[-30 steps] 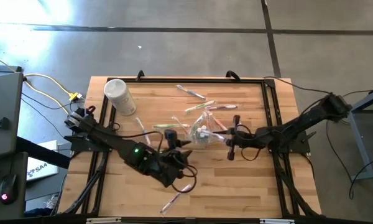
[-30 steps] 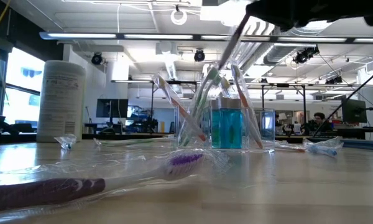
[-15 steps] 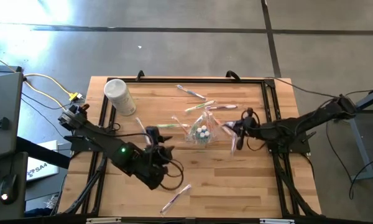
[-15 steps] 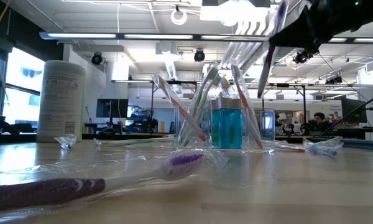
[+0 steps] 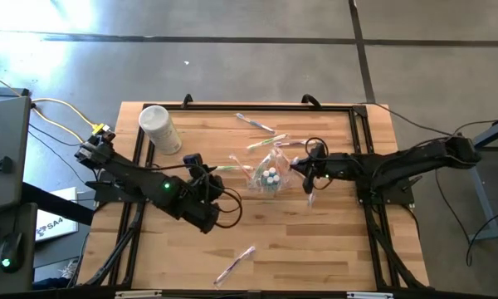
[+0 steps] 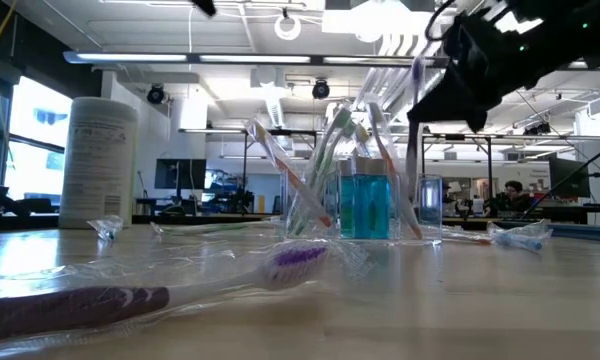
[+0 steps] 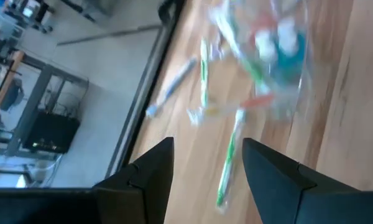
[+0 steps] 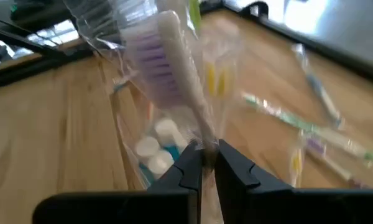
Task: Pick & Place toothbrushing station
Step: Put the violet toothbrush into the transparent organizer, then put the green toothbrush into the transparent organizer
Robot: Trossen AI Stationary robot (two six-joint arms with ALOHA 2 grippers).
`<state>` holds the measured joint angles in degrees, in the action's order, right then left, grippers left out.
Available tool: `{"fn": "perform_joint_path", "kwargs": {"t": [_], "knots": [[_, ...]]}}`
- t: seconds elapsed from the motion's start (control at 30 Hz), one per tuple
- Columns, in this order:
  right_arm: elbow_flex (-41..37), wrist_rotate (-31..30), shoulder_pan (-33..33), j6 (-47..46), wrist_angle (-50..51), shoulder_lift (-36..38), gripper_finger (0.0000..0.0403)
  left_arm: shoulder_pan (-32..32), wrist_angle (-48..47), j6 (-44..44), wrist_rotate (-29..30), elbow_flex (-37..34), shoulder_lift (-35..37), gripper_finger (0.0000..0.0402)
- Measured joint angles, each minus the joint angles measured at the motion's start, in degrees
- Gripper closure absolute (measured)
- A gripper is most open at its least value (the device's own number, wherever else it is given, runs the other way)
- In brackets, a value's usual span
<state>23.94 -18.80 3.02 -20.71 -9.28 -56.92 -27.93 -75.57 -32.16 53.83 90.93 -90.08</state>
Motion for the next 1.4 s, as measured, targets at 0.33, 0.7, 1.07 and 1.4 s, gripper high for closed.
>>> {"fn": "perform_joint_path", "kwargs": {"t": [0.33,0.7,1.07,1.4], "knots": [[0.0,7.0,-6.0,-4.6,0.1,-5.7,0.0387,6.0,7.5,0.3,-4.0,-12.6,3.1,0.0219],[0.0,8.3,-7.2,-5.9,0.4,-7.5,0.0327,11.6,11.6,0.4,-9.1,-18.3,6.0,0.0220],[0.0,9.5,-7.2,-6.1,-0.1,-5.2,0.0198,11.4,12.2,2.3,-11.5,-18.3,5.8,0.0220],[0.0,9.8,-7.1,-6.3,10.9,4.0,0.0194,11.5,10.7,6.7,-13.1,-18.3,5.8,0.0219]]}}
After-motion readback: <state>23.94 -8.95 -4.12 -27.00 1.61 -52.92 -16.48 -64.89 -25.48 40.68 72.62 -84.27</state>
